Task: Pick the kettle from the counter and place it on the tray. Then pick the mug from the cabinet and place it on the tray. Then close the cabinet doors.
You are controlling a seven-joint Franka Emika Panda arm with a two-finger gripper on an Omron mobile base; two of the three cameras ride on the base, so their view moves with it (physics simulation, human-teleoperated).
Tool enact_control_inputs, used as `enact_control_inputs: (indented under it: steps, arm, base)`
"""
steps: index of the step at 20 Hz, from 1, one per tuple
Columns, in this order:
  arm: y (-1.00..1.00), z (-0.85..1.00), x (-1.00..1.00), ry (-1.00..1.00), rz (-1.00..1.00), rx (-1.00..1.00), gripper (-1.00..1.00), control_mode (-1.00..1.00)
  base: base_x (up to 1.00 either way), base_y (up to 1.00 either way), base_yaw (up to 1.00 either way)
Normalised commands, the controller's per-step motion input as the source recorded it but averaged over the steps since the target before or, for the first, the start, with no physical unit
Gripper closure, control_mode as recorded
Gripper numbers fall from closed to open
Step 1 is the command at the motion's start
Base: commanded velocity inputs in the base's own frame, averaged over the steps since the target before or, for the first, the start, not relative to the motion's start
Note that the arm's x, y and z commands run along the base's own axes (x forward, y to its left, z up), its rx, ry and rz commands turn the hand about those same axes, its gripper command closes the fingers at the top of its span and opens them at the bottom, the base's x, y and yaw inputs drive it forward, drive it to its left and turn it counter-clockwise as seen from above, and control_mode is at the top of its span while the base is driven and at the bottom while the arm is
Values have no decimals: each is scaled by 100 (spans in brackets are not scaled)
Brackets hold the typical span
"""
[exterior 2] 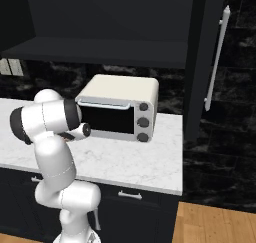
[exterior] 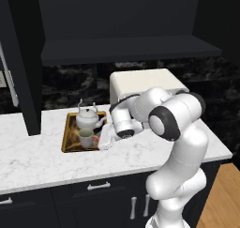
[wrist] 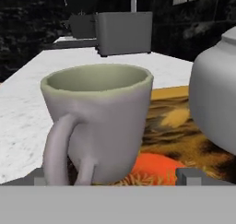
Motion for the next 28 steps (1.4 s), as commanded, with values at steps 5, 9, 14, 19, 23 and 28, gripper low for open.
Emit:
enact_control_inputs:
  steps: [5, 9, 14, 19, 23, 28]
  arm:
    - [-2, 8, -25, -4, 5, 0, -100, -100]
    - [-18, 21, -1, 0, 0, 0, -100, -100]
    - [-31, 49, -40, 1, -3, 0, -100, -100]
    - [-18, 75, -77, 12, -12, 0, -100, -100]
    - [-11, 98, -80, 23, -21, 0, -100, -100]
    - [-17, 100, -60, 34, -25, 0, -100, -100]
  base:
    - [0, 0, 0]
    - [0, 0, 0]
    - [0, 0, 0]
    - [0, 0, 0]
    - [0, 0, 0]
    - [0, 0, 0]
